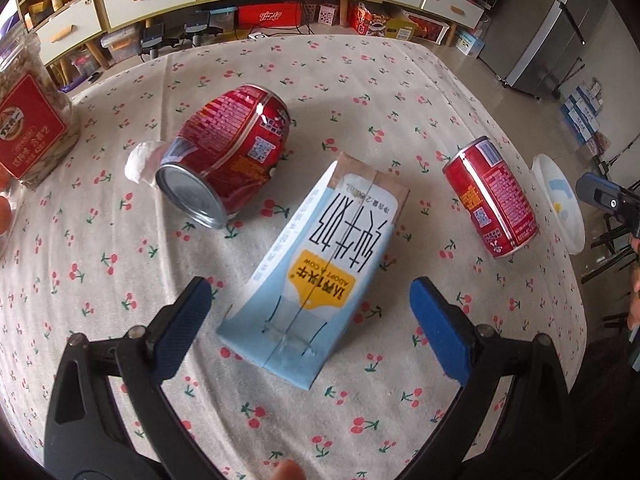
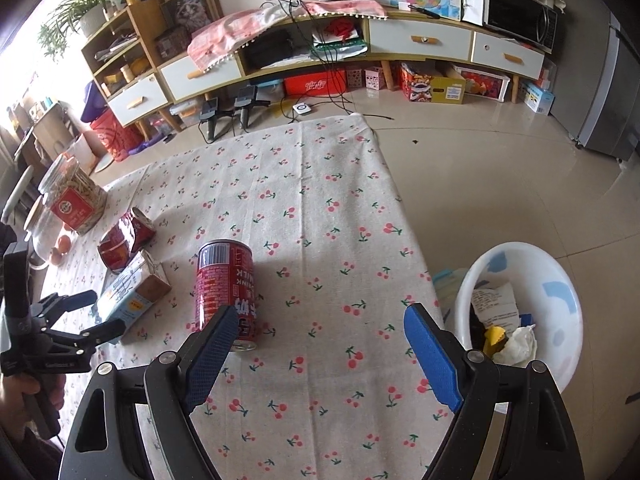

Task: Collect trash
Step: 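Grasp the light-blue milk carton with the left tool while the right tool moves to the red can, then grasp the red can with the right tool and lift it while the left tool holds the carton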

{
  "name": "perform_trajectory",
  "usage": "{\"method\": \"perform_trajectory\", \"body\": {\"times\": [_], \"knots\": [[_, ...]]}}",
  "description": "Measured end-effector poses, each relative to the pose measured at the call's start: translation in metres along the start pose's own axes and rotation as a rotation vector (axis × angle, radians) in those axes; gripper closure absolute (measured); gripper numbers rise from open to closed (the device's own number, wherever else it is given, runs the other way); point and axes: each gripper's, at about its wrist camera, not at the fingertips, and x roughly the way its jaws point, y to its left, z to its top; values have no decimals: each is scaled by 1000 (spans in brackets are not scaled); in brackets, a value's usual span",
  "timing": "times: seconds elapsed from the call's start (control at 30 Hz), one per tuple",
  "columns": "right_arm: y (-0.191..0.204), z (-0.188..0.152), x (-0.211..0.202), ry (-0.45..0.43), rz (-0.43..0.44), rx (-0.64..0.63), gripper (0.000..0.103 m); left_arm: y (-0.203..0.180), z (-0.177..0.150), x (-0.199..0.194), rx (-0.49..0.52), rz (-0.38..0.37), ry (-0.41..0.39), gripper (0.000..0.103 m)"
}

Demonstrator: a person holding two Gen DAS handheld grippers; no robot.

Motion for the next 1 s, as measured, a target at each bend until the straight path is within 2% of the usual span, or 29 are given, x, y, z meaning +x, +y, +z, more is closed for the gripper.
{"method": "perform_trajectory", "body": {"times": [0.13, 0.2, 0.27, 0.33, 0.47, 0.63, 0.83, 1.0], "knots": [[11, 2, 9, 17, 5, -11, 17, 7, -2, 5, -44, -33, 13, 31], [18, 3, 14, 26, 10, -19, 17, 9, -5, 3, -57, -39, 7, 35], [26, 3, 21, 41, 16, -31, 17, 11, -9, -3, -72, -43, -7, 44], [33, 2, 29, 60, 24, -43, 17, 13, -10, -7, -101, -53, -15, 48], [48, 0, 46, 100, 54, -74, 17, 18, -20, -17, -169, -69, -37, 48], [59, -2, 61, 124, 42, -100, 17, 20, -32, -29, -216, -70, -55, 48], [56, -8, 74, 162, 72, -73, 17, 20, -40, -40, -210, -56, -78, 48], [49, -10, 76, 168, 110, -37, 22, 23, -44, -42, -218, -57, -78, 48]]}}
